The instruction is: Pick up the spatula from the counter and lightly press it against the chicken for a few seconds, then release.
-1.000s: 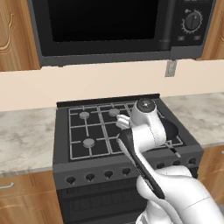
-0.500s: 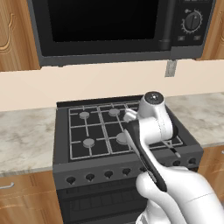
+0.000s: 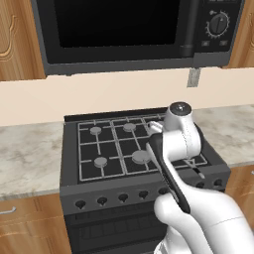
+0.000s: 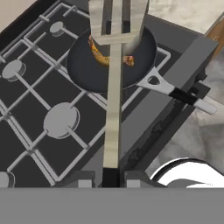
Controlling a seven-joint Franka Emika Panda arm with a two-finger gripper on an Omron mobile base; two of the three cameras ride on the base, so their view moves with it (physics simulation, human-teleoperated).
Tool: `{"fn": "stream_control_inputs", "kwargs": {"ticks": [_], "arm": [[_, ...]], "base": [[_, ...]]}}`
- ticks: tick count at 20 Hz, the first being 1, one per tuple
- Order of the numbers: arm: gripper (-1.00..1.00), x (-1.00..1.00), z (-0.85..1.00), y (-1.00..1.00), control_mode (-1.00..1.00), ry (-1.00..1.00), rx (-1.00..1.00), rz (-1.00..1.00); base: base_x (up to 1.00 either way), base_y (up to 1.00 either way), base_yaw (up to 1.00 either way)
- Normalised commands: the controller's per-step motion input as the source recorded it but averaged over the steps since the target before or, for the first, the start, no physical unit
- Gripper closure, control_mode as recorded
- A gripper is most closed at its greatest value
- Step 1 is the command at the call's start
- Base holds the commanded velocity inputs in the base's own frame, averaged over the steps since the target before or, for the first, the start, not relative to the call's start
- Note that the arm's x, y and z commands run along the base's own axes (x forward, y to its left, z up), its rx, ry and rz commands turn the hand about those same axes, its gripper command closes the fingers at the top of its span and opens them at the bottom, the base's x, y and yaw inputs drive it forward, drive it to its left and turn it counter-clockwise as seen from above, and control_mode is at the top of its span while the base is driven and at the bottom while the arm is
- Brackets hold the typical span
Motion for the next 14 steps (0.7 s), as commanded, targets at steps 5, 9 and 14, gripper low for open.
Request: {"fn": "stream_control_inputs", "kwargs": {"ticks": [5, 9, 14], "arm": [[1.0, 0.0, -0.11, -0.28, -1.0, 0.09, 0.03, -0.07], [1.0, 0.08, -0.07, -0.14, -1.0, 0.08, 0.01, -0.02], [1.0, 0.21, 0.0, -0.01, -1.0, 0.05, 0.0, 0.0]], "base": [[0.0, 0.0, 0.0], [0.0, 0.0, 0.0], [0.0, 0.0, 0.0]]}}
